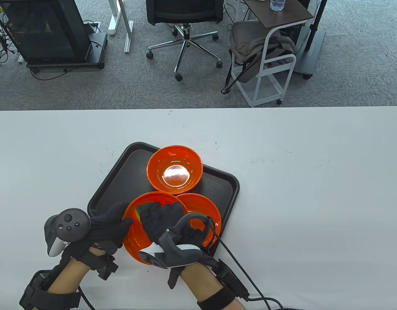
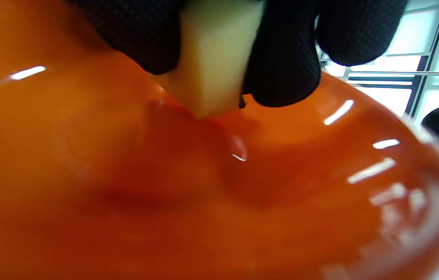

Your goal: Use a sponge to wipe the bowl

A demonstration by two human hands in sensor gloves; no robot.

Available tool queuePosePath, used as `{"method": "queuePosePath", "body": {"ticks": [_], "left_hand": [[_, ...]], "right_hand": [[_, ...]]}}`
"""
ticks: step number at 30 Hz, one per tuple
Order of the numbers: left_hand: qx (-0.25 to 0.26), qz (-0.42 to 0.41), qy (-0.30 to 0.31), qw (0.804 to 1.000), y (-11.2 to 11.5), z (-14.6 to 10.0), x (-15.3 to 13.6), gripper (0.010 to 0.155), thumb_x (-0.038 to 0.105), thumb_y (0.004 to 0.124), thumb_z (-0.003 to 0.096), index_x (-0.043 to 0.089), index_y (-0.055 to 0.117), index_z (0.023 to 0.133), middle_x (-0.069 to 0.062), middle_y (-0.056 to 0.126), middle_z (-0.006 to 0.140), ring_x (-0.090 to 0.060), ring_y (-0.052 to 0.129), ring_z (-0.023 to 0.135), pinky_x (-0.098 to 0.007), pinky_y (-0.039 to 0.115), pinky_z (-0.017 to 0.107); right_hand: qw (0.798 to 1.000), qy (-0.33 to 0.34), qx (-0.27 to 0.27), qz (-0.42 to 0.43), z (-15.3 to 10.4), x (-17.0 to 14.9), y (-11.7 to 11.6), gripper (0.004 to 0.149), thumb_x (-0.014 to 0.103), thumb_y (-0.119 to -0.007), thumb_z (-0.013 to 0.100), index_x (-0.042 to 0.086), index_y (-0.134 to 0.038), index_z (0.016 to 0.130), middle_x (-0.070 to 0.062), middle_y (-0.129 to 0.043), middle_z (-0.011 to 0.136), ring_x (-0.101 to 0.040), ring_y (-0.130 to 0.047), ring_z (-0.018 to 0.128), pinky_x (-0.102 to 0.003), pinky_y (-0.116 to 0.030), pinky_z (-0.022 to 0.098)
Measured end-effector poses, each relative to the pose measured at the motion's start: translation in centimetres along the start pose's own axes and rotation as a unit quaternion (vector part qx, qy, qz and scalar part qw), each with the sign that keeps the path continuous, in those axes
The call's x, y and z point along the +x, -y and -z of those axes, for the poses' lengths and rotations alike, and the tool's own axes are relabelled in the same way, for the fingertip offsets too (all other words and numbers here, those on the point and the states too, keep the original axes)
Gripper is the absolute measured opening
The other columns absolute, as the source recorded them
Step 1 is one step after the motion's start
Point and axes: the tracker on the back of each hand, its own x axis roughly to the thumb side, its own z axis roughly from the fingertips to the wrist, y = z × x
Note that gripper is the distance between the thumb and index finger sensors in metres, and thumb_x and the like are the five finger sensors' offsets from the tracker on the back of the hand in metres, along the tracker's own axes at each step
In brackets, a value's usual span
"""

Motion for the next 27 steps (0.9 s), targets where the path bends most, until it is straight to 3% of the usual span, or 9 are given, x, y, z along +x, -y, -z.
{"method": "queuePosePath", "body": {"ticks": [6, 9, 17, 27], "left_hand": [[0.036, 0.005, 0.002, 0.999, -0.3, -0.1, -0.1, 0.059, 0.046, 0.083, 0.0482, 0.007, 0.073, 0.092, -0.002, 0.102, 0.037, -0.013, 0.109, 0.010, -0.029, 0.093, 0.010], [0.046, -0.010, -0.005, 0.999, -0.6, -0.2, -0.5, 0.059, 0.046, 0.083, 0.0482, 0.008, 0.073, 0.092, -0.002, 0.102, 0.037, -0.013, 0.109, 0.011, -0.029, 0.093, 0.011], [0.079, 0.004, -0.025, 0.997, -2.0, -0.1, -1.8, 0.058, 0.046, 0.083, 0.0479, 0.009, 0.075, 0.092, -0.002, 0.102, 0.037, -0.013, 0.109, 0.011, -0.030, 0.093, 0.011], [0.107, -0.011, -0.045, 0.993, -3.3, -0.2, -3.0, 0.058, 0.046, 0.083, 0.0478, 0.009, 0.074, 0.091, -0.002, 0.102, 0.037, -0.014, 0.109, 0.011, -0.030, 0.093, 0.011]], "right_hand": [[0.988, 0.025, -0.032, 0.147, -0.1, 0.3, 0.0, 0.050, 0.035, -0.078, 0.053, 0.009, -0.062, 0.093, -0.022, -0.085, 0.090, -0.036, -0.093, 0.067, -0.060, -0.071, 0.052], [0.983, 0.032, -0.037, 0.179, -0.2, 0.5, 0.2, 0.051, 0.034, -0.079, 0.053, 0.007, -0.062, 0.093, -0.024, -0.085, 0.088, -0.037, -0.094, 0.066, -0.060, -0.072, 0.051], [0.981, 0.058, 0.024, 0.181, -0.2, 1.2, 0.5, 0.050, 0.033, -0.078, 0.053, 0.011, -0.062, 0.094, -0.021, -0.083, 0.093, -0.038, -0.089, 0.072, -0.062, -0.069, 0.054], [0.992, 0.036, 0.078, 0.088, -0.6, 0.1, 1.5, 0.047, 0.031, -0.078, 0.053, 0.016, -0.063, 0.095, -0.020, -0.078, 0.099, -0.042, -0.080, 0.081, -0.067, -0.061, 0.058]]}}
